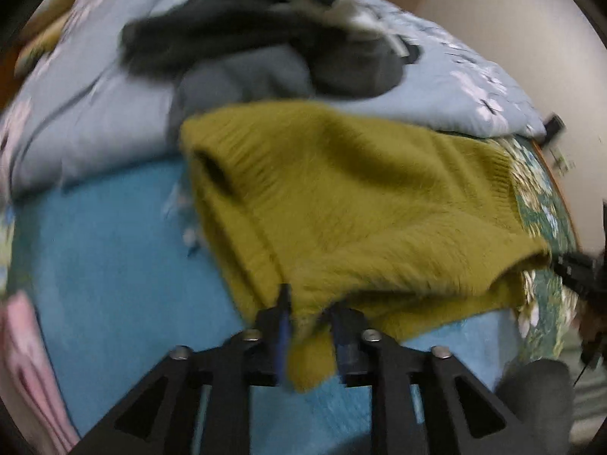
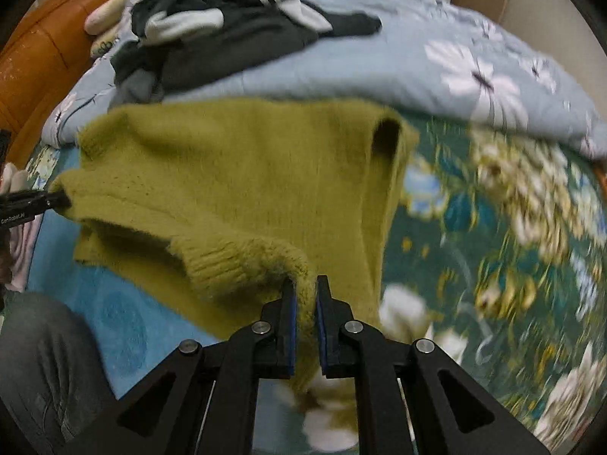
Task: Fold clothes
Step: 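Fold the sweater body over with the right gripper and open both grippers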
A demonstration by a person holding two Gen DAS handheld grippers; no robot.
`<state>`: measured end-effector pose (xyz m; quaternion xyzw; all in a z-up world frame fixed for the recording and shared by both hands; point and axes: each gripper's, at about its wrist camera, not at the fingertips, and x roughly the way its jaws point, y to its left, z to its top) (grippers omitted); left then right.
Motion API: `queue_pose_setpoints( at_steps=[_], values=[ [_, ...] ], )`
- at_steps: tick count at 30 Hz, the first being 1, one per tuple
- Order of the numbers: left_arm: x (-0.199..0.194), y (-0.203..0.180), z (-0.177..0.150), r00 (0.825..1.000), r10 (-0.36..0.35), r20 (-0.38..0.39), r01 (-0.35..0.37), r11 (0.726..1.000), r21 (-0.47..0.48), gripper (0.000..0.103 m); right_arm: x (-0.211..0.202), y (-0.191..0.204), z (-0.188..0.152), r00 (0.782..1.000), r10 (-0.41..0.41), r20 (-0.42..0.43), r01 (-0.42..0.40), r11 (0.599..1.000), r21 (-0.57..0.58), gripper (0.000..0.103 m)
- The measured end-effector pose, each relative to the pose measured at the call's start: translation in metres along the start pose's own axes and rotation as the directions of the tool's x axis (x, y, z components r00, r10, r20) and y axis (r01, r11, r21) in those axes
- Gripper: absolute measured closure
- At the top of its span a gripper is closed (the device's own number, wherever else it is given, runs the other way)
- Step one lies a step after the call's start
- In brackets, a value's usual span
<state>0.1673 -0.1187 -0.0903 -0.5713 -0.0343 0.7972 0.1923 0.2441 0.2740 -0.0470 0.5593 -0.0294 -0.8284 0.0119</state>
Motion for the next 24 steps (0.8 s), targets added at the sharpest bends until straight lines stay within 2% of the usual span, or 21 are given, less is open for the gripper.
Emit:
queue_pose_setpoints(
  at_steps=[1,2,3,4,7,9,11,13,14,17,19,21,22,24],
  values=[
    [-0.003,0.004,-0.002,1.0,-0.017,-0.006,0.017,0.999,-0.029,0.07,0.001,-0.001,-0.005,1.0,0.008,-0.011,-0.007,1.0,0.011,0.094],
    [-0.005,0.011,-0.007,0.999,-0.044,-0.008,0.043,0.997,-0.071,0.061,0.0,-0.002,-0.009,1.0,0.01,-0.015,-0.01,1.0,0.012,0.092],
    [-0.006,0.015,-0.011,0.997,-0.07,-0.016,0.068,0.992,-0.11,0.048,0.0,-0.004,-0.013,1.0,0.012,-0.02,-0.012,1.0,0.013,0.09],
    [-0.003,0.023,-0.016,0.992,-0.123,-0.032,0.115,0.977,-0.178,0.044,-0.001,-0.006,-0.017,1.0,0.015,-0.026,-0.015,1.0,0.017,0.087],
    [0.01,0.043,-0.03,0.959,-0.276,-0.064,0.233,0.898,-0.374,0.043,0.0,-0.02,-0.03,0.995,0.082,-0.053,-0.075,0.99,0.123,0.082],
    [0.017,0.051,-0.038,0.931,-0.359,-0.063,0.283,0.823,-0.492,0.042,-0.002,-0.031,-0.037,0.984,0.171,-0.047,-0.156,0.959,0.236,0.08],
    [0.021,0.053,-0.043,0.9,-0.436,-0.026,0.345,0.746,-0.569,0.04,-0.001,-0.046,-0.047,0.95,0.312,-0.014,-0.282,0.874,0.397,0.067],
    [0.021,0.049,-0.045,0.88,-0.475,0.015,0.388,0.7,-0.599,0.035,0.002,-0.053,-0.053,0.915,0.403,0.015,-0.357,0.792,0.496,0.062],
    [0.022,0.045,-0.043,0.873,-0.488,0.024,0.4,0.686,-0.608,0.03,0.007,-0.056,-0.054,0.907,0.419,0.028,-0.367,0.759,0.538,0.06],
    [0.025,0.033,-0.039,0.851,-0.522,0.05,0.432,0.643,-0.632,0.028,0.019,-0.064,-0.058,0.884,0.462,0.074,-0.392,0.646,0.655,0.057],
    [0.029,0.028,-0.035,0.86,-0.508,0.038,0.405,0.637,-0.656,0.028,0.028,-0.069,-0.06,0.867,0.486,0.107,-0.404,0.56,0.723,0.057],
    [0.034,0.022,-0.03,0.877,-0.479,0.018,0.36,0.635,-0.684,0.03,0.037,-0.074,-0.062,0.852,0.503,0.144,-0.408,0.466,0.785,0.057],
    [0.034,0.019,-0.028,0.886,-0.463,0.015,0.347,0.642,-0.684,0.03,0.043,-0.077,-0.064,0.851,0.5,0.161,-0.398,0.414,0.819,0.057],
    [0.036,0.017,-0.025,0.904,-0.428,0.004,0.312,0.653,-0.69,0.032,0.052,-0.079,-0.069,0.85,0.497,0.173,-0.373,0.338,0.864,0.057]
  ],
)
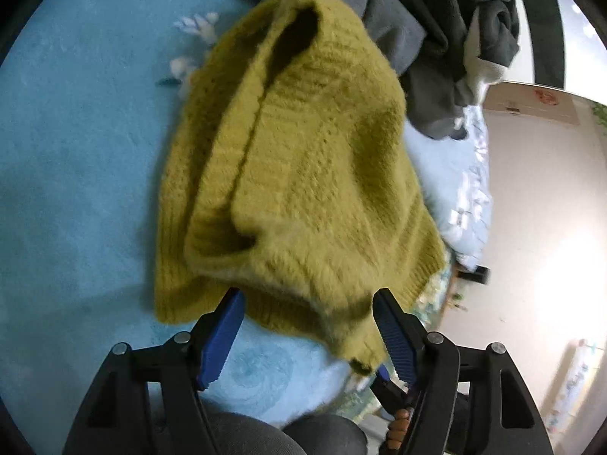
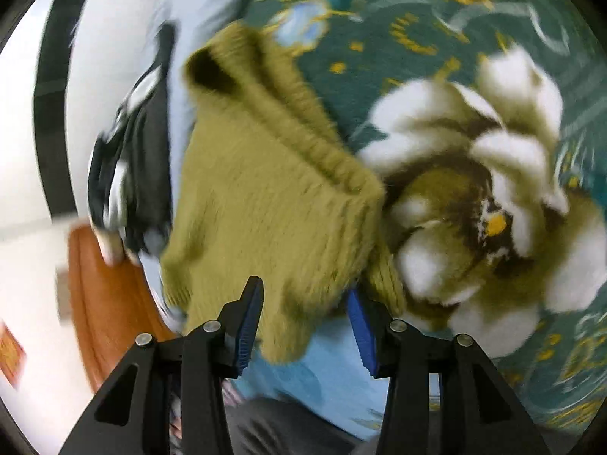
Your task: Fold clothes
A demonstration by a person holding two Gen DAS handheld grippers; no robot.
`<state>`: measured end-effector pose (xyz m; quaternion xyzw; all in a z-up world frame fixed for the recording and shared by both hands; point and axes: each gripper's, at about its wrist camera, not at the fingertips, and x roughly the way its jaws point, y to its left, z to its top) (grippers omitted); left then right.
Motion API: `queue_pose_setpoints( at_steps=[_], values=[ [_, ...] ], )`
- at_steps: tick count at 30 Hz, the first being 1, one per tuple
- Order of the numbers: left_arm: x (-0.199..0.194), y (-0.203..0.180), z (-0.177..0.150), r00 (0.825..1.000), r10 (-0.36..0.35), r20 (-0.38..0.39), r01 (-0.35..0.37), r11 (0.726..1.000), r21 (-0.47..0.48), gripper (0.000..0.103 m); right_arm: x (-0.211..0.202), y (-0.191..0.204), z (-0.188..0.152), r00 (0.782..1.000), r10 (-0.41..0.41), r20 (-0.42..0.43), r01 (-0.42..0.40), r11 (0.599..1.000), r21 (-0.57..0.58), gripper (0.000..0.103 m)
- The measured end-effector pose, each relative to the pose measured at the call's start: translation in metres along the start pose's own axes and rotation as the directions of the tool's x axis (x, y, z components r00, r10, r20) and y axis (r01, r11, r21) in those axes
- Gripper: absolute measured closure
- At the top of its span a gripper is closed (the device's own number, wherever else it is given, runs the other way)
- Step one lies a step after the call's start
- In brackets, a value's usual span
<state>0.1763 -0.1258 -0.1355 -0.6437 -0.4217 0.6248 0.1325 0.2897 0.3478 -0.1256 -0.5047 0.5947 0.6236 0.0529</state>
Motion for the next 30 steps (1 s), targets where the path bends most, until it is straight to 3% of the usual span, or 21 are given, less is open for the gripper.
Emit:
queue_pose_setpoints(
  at_steps=[1,2,3,4,6,7,9,12,13,17,20,23,26,30],
  values=[
    [0.001,-0.001,0.001,1.0,0.008,0.0,-0.008,1.0,-0.016,0.042,0.003,-0.004,0.001,1.0,0.004,0.004,-0.004,0.999,0.042,0.06],
    [0.002,-0.001,0.001,1.0,0.017,0.001,-0.017,0.999,-0.031,0.066,0.005,-0.006,0.0,1.0,0.006,0.009,-0.006,0.997,0.072,0.074],
    [0.003,-0.002,0.002,1.0,0.026,0.001,-0.026,0.999,-0.047,0.084,0.007,-0.007,-0.001,1.0,0.004,0.013,-0.005,0.995,0.098,0.082],
    [0.005,-0.003,0.004,0.999,0.044,-0.002,-0.044,0.998,-0.055,0.086,0.008,-0.005,-0.002,1.0,-0.009,0.016,0.007,0.994,0.109,0.092],
    [0.005,-0.017,0.01,0.995,0.095,0.002,-0.095,0.995,-0.03,0.091,0.008,0.008,0.001,0.999,-0.034,0.02,0.032,0.995,0.095,0.093],
    [0.003,-0.028,0.015,0.994,0.11,0.004,-0.11,0.994,-0.008,0.092,0.007,0.022,0.005,0.999,-0.045,0.016,0.044,0.996,0.075,0.094],
    [-0.028,-0.077,0.021,0.997,0.015,0.074,-0.024,0.992,0.122,0.093,0.001,0.058,0.017,1.0,-0.021,0.018,0.02,1.0,0.019,0.094],
    [-0.071,-0.148,0.031,0.979,-0.134,0.151,0.081,0.946,0.314,0.093,-0.045,0.145,0.03,0.986,0.118,0.116,-0.094,0.977,-0.193,0.094],
    [-0.064,-0.137,0.029,0.985,-0.106,0.139,0.059,0.949,0.31,0.092,-0.061,0.17,0.03,0.976,0.166,0.144,-0.122,0.954,-0.273,0.094],
    [-0.033,-0.091,0.02,0.996,0.006,0.088,-0.032,0.954,0.299,0.089,-0.097,0.208,0.018,0.953,0.23,0.198,-0.103,0.859,-0.502,0.094],
    [-0.011,-0.057,0.014,0.995,0.09,0.048,-0.1,0.951,0.294,0.092,-0.056,0.149,0.018,0.988,0.028,0.152,0.045,0.891,-0.453,0.094],
    [0.012,-0.023,0.008,0.985,0.17,0.009,-0.165,0.943,0.29,0.092,-0.007,0.079,0.022,0.991,-0.119,0.056,0.13,0.942,-0.31,0.094],
    [0.018,-0.011,0.004,0.99,0.137,-0.009,-0.13,0.955,0.268,0.092,0.005,0.049,0.019,0.987,-0.159,0.037,0.163,0.952,-0.258,0.094],
    [0.012,-0.016,-0.002,0.994,0.109,-0.005,-0.103,0.952,0.287,0.089,-0.004,0.049,0.015,0.987,-0.149,0.054,0.159,0.946,-0.284,0.095]
  ],
)
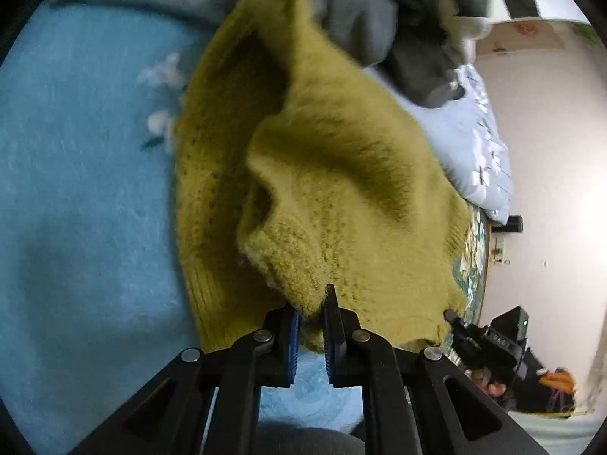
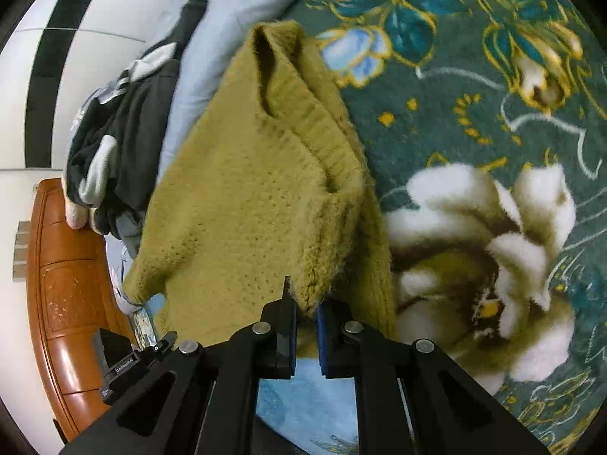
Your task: Fold clothes
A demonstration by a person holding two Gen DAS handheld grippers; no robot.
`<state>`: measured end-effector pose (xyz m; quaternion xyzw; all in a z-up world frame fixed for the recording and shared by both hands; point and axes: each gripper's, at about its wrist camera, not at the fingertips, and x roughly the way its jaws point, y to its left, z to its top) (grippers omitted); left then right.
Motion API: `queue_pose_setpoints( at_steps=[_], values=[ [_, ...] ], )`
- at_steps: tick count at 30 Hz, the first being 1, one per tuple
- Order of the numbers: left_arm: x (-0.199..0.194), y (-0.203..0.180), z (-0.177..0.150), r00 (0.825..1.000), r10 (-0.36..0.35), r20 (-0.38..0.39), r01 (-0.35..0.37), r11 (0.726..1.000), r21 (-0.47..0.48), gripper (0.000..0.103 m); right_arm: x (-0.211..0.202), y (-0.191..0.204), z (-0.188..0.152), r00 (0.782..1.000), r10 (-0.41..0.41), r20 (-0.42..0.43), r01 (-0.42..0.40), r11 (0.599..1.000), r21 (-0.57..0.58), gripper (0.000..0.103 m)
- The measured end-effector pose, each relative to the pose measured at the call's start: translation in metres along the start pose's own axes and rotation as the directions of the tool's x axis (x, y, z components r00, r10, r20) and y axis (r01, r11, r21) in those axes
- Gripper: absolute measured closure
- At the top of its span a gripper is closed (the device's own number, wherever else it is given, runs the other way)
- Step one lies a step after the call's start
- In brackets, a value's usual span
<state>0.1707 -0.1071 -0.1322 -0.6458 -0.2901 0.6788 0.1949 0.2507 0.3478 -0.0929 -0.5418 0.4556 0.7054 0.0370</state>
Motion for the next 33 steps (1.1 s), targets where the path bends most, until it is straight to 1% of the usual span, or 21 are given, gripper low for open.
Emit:
queue_pose_setpoints(
  at_steps=[1,2,3,4,5,6,7,9,11,14,16,18,23,25,26,27,28,29,30,32,33],
  values=[
    [0.0,-0.001,0.0,1.0,0.014,-0.006,-0.014,1.0,0.012,0.088,-0.006,0.002,0.0,1.0,-0.005,0.01,0.005,1.0,-0.025,0.095],
    [-0.001,-0.002,0.0,1.0,0.027,-0.012,-0.027,0.999,0.024,0.082,-0.009,0.004,-0.001,1.0,-0.016,0.016,0.017,0.998,-0.052,0.095],
    [-0.001,-0.003,0.0,0.999,0.041,-0.018,-0.04,0.999,0.036,0.07,-0.006,0.007,-0.004,0.999,-0.044,0.013,0.045,0.995,-0.089,0.095],
    [-0.002,-0.004,-0.001,0.998,0.053,-0.023,-0.052,0.998,0.047,0.063,-0.002,0.01,-0.006,0.998,-0.069,0.009,0.07,0.99,-0.12,0.094],
    [-0.003,0.0,-0.003,0.999,0.047,-0.021,-0.046,0.998,0.041,0.05,0.001,0.012,-0.005,0.997,-0.083,-0.001,0.082,0.988,-0.133,0.093],
    [-0.004,0.004,-0.005,0.999,0.04,-0.019,-0.04,0.999,0.036,0.044,0.005,0.014,-0.003,0.995,-0.097,-0.011,0.094,0.985,-0.147,0.091],
    [-0.006,0.009,-0.006,0.999,0.034,-0.017,-0.034,0.999,0.031,0.042,0.008,0.016,-0.001,0.994,-0.107,-0.019,0.102,0.982,-0.158,0.091],
    [-0.009,0.017,-0.01,1.0,0.021,-0.014,-0.021,1.0,0.02,0.033,0.005,0.017,0.0,0.996,-0.092,-0.018,0.087,0.98,-0.179,0.083],
    [-0.011,0.025,-0.014,1.0,0.009,-0.01,-0.009,1.0,0.01,0.033,-0.007,0.013,-0.001,0.997,-0.076,0.004,0.075,0.978,-0.193,0.059],
    [-0.014,0.04,-0.019,1.0,-0.004,-0.002,0.004,1.0,-0.019,0.033,-0.03,-0.015,-0.001,0.998,-0.026,0.054,0.033,0.989,-0.142,0.056],
    [-0.012,0.035,-0.018,1.0,0.017,0.0,-0.017,1.0,-0.009,0.035,-0.031,-0.037,-0.004,0.997,-0.057,0.054,0.062,0.994,-0.086,0.056],
    [-0.011,0.029,-0.016,0.999,0.039,0.003,-0.039,0.999,0.001,0.035,-0.024,-0.05,-0.006,0.997,-0.077,0.017,0.078,0.995,-0.059,0.056],
    [-0.007,0.016,-0.013,0.996,0.092,0.01,-0.093,0.995,0.025,0.036,-0.005,-0.05,-0.003,0.998,-0.069,-0.004,0.068,0.997,-0.023,0.055],
    [-0.006,0.01,-0.012,0.993,0.114,0.014,-0.114,0.993,0.035,0.046,0.002,-0.049,-0.002,0.998,-0.067,-0.013,0.067,0.998,-0.013,0.058],
    [-0.005,0.008,-0.011,0.992,0.124,0.015,-0.125,0.991,0.04,0.058,0.006,-0.044,-0.003,0.997,-0.075,-0.02,0.075,0.997,-0.023,0.066],
    [-0.005,0.005,-0.01,0.991,0.135,0.017,-0.135,0.99,0.045,0.069,0.009,-0.04,-0.005,0.996,-0.083,-0.027,0.082,0.996,-0.033,0.07],
    [-0.004,0.002,-0.01,0.989,0.145,0.019,-0.146,0.988,0.05,0.073,0.013,-0.036,-0.006,0.995,-0.093,-0.032,0.091,0.995,-0.041,0.08],
    [-0.003,0.0,-0.009,0.988,0.156,0.021,-0.157,0.986,0.055,0.082,0.014,-0.033,-0.007,0.994,-0.106,-0.032,0.105,0.994,-0.041,0.087],
    [-0.003,-0.003,-0.008,0.986,0.166,0.023,-0.168,0.984,0.059,0.091,0.015,-0.03,-0.009,0.992,-0.119,-0.032,0.118,0.992,-0.042,0.09],
    [-0.001,-0.008,-0.007,0.982,0.187,0.027,-0.189,0.98,0.069,0.092,0.011,-0.025,-0.01,0.992,-0.129,-0.018,0.128,0.991,-0.043,0.093],
    [-0.001,-0.011,-0.006,0.98,0.198,0.029,-0.199,0.977,0.073,0.092,0.002,-0.021,-0.01,0.994,-0.11,0.0,0.11,0.992,-0.053,0.093]
  ],
)
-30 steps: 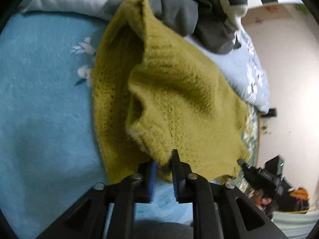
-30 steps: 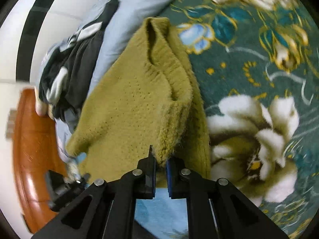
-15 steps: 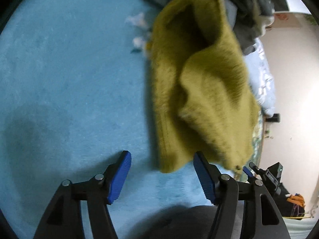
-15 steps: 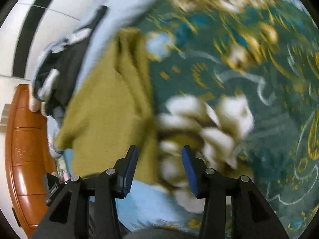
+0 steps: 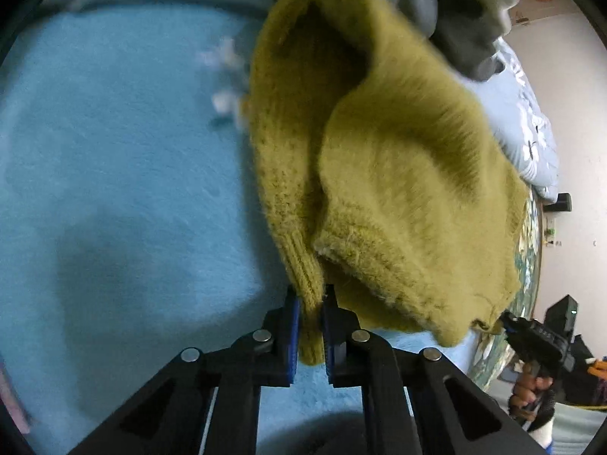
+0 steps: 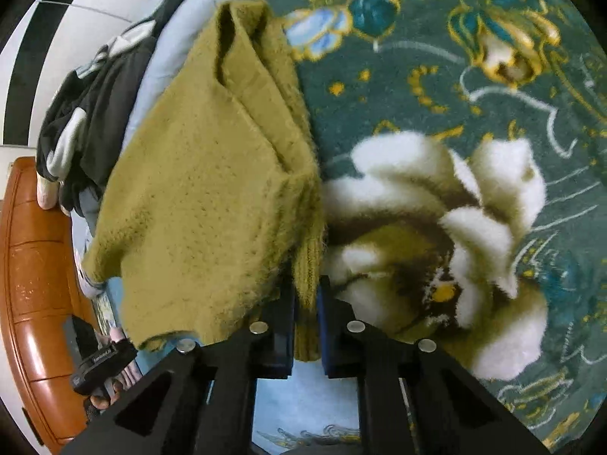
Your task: Fold clothes
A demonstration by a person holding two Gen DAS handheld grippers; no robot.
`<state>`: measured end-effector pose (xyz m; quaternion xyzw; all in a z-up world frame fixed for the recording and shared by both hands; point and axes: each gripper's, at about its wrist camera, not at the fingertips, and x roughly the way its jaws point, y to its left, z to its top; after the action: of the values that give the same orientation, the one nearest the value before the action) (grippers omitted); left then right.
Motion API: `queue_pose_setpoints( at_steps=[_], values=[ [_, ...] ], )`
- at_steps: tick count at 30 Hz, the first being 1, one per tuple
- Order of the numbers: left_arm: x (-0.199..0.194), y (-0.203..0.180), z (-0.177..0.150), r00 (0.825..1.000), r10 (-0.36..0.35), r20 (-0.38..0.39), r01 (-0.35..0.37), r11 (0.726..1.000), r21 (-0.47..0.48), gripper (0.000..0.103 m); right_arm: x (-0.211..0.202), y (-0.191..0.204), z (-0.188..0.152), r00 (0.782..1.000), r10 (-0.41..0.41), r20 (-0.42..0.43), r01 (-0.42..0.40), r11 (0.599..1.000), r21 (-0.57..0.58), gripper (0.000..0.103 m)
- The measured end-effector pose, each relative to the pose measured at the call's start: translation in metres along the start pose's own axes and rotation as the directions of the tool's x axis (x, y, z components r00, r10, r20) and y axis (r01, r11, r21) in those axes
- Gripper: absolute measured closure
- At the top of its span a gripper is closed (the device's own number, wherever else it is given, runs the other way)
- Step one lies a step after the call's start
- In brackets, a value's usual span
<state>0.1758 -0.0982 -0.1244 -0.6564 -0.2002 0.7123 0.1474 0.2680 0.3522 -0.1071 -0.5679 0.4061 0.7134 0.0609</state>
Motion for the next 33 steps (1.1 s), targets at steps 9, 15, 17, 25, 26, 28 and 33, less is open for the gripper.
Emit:
queue_pose_setpoints(
  at_steps=[9,15,17,25,26,28,33],
  values=[
    [-0.033,0.051,-0.023,1.0,-0.007,-0.005,0.007,1.0,-0.013,0.093,-0.042,-0.023,-0.008,0.996,0.081,0.047,-0.08,0.996,-0.031,0.094],
    [-0.014,0.07,-0.026,0.998,-0.052,-0.031,0.047,0.991,-0.125,0.089,-0.03,-0.045,-0.013,0.998,0.057,0.001,-0.057,0.998,0.035,0.094],
    [-0.024,0.067,-0.027,0.999,-0.053,-0.013,0.051,0.991,-0.123,0.088,-0.035,-0.043,-0.013,0.998,0.067,0.004,-0.067,0.998,0.014,0.092],
    [-0.041,0.044,-0.032,0.988,-0.154,0.011,0.154,0.979,-0.137,0.058,-0.045,-0.031,-0.014,0.992,0.113,0.054,-0.115,0.993,0.035,0.073],
    [-0.034,0.037,-0.03,0.989,-0.149,-0.012,0.146,0.979,-0.139,0.056,-0.037,-0.03,-0.014,0.991,0.129,0.037,-0.131,0.99,0.056,0.072],
    [-0.014,0.034,-0.025,0.99,-0.125,-0.069,0.113,0.982,-0.149,0.051,-0.022,-0.028,-0.014,0.987,0.16,0.006,-0.16,0.982,0.097,0.072],
    [0.006,0.028,-0.014,0.986,-0.13,-0.107,0.104,0.971,-0.215,0.049,0.0,-0.033,-0.016,0.982,0.19,0.014,-0.188,0.948,0.258,0.072]
  ],
)
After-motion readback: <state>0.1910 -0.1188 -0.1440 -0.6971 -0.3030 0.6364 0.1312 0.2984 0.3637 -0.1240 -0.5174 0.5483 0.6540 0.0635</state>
